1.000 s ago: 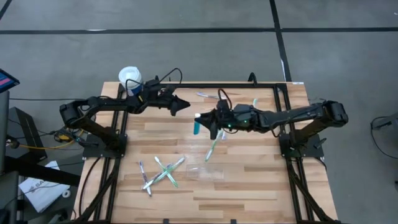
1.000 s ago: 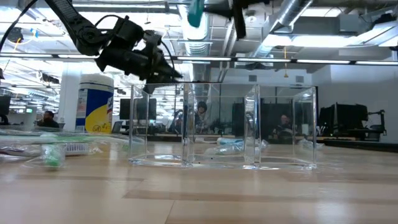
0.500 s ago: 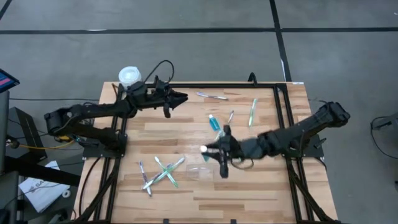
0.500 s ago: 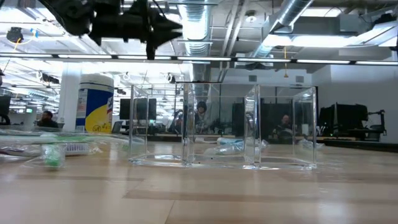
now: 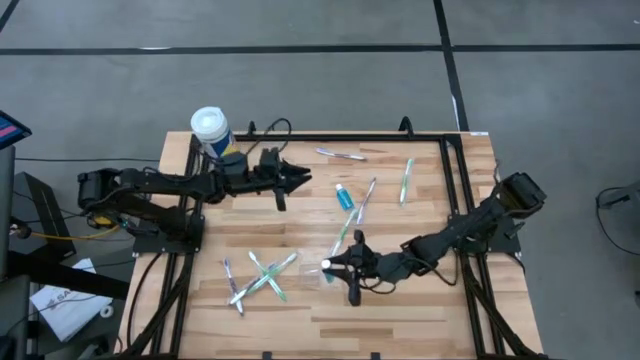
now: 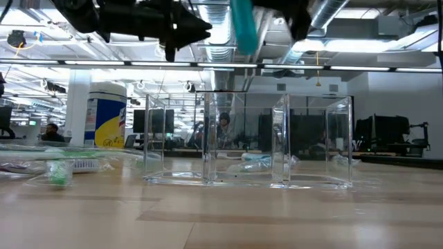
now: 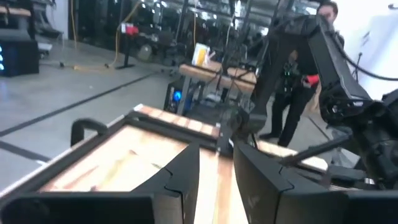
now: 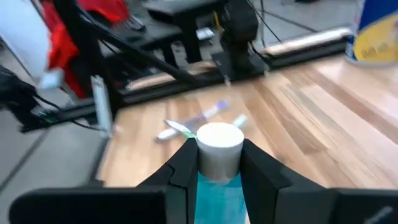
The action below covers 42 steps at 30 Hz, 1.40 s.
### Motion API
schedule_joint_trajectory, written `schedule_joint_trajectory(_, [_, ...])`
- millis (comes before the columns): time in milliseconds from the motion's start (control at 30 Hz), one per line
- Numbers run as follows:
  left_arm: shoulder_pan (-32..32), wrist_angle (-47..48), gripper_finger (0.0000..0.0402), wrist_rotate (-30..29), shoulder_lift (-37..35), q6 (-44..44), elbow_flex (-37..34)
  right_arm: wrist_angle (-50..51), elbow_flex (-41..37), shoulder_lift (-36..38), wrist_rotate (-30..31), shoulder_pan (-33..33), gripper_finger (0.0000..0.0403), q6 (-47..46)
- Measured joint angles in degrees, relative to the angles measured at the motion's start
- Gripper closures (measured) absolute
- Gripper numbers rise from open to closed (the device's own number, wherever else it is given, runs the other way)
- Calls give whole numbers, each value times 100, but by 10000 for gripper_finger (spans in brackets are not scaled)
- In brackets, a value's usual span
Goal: Pick & Place toothbrushing station
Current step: Put the blue mouthwash bottle in the transparent organizer
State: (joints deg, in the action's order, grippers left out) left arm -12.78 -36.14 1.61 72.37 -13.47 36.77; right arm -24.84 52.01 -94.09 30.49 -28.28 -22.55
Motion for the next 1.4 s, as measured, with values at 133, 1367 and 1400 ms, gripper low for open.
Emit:
schedule_joint_trajectory(133, [144,-7,308,-118,281,4,0,-118,4,-259,-204,100,324,4])
schedule_joint_trajectory(1367, [223,-2,308,-506,768,122,-20,-1403,-1836,187,-189,-30,324,-331])
schedule_joint_trajectory(1400, [223,14,308,-516,768,122,-20,-1409,-1867,187,-195,-38,324,-322])
